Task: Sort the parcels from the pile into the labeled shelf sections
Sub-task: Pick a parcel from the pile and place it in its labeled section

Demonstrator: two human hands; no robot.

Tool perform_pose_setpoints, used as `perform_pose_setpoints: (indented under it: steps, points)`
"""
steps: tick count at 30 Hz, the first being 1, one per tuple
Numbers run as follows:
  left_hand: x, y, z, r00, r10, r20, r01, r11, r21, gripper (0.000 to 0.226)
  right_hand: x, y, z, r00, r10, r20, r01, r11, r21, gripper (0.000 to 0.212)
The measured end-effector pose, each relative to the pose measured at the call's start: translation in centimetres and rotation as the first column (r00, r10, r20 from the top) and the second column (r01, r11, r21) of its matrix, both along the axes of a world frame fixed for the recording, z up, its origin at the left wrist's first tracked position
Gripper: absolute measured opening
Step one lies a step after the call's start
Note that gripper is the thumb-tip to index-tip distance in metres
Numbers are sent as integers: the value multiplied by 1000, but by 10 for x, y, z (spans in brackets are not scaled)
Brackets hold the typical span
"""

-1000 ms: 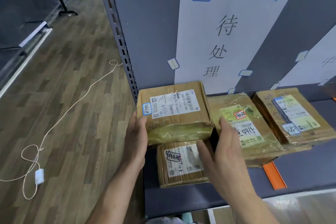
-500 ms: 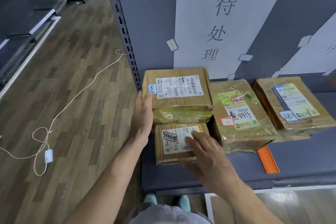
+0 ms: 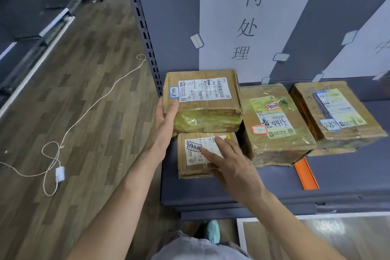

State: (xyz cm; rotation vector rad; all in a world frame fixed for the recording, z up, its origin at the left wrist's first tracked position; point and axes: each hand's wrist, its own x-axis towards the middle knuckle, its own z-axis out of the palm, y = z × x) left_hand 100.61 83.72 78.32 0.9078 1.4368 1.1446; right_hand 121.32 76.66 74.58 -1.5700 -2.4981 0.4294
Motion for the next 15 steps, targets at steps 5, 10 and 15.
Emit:
perform_pose_setpoints:
  steps: [5, 10, 15]
  points:
    - [-5, 1, -7, 998, 13, 56, -13, 1000, 3, 90, -4, -8, -1, 999, -19, -47, 20, 1000, 24, 49]
    - [-1, 1, -11, 997, 33, 73, -35, 999, 21, 64, -8, -30, -2, 998, -55, -39, 57, 997, 47, 55]
    - [11, -1, -8, 992, 96, -86, -98, 995, -16, 94, -5, -44, -1, 998, -61, -11, 62, 995, 80, 55]
